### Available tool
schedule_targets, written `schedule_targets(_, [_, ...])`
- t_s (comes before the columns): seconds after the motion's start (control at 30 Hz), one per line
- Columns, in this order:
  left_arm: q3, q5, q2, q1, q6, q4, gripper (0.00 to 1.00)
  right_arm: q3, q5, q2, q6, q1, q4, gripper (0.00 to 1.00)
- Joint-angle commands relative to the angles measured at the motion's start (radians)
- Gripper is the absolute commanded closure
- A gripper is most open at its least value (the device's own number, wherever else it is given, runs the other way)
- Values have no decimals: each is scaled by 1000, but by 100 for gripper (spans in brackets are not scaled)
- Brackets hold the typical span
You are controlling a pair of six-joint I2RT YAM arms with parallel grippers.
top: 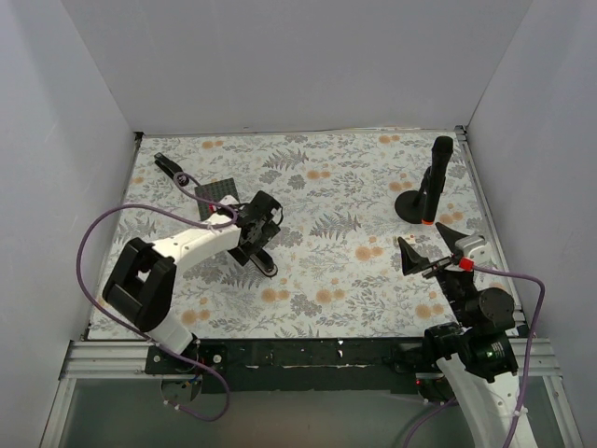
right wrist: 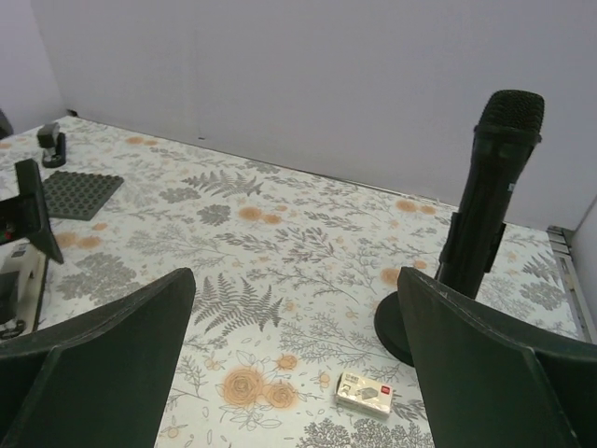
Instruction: Load the staples into the stapler
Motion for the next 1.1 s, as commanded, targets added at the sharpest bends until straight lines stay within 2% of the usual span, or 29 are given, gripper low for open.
schedule_targets(0.0, [12,-93,-151,0,-256,-7,10,102,-141,45,-8,5,-7,2])
schedule_targets(0.07, [-7,-122,-231,0,-191,20,7,138,-171,92,-5,5,-43,2])
schedule_targets(0.1, [-14,-154,-257,0,-105,31,2,174,-202,144,-2,5,-83,2])
schedule_targets(0.27, [-126,-214,-513,0,306,257,2,291,-401,321,-8,5,-192,2])
schedule_targets(0.3, [-146,-193,-550,0,500,300,2,308,-428,379,8,5,-203,2])
schedule_targets(0.4, [-249,-118,-708,0,761,477,2,334,-480,467,31,5,-234,2])
schedule_targets(0.43, [-278,-29,-752,0,904,540,2,331,-491,485,55,5,-228,2])
schedule_targets(0.53, [-368,85,-878,0,1082,601,2,327,-509,559,133,5,-208,2])
schedule_targets(0.63, [-434,122,-940,0,1132,624,2,334,-508,635,196,6,-206,2])
schedule_targets(0.77, [-510,139,-960,1,1158,677,2,380,-381,734,219,6,-324,2])
schedule_targets(0.87, [-482,101,-949,1,1141,631,2,385,-262,810,229,6,-392,2])
schedule_targets(1.07, [-499,82,-969,1,1135,597,2,383,79,930,273,10,-375,2])
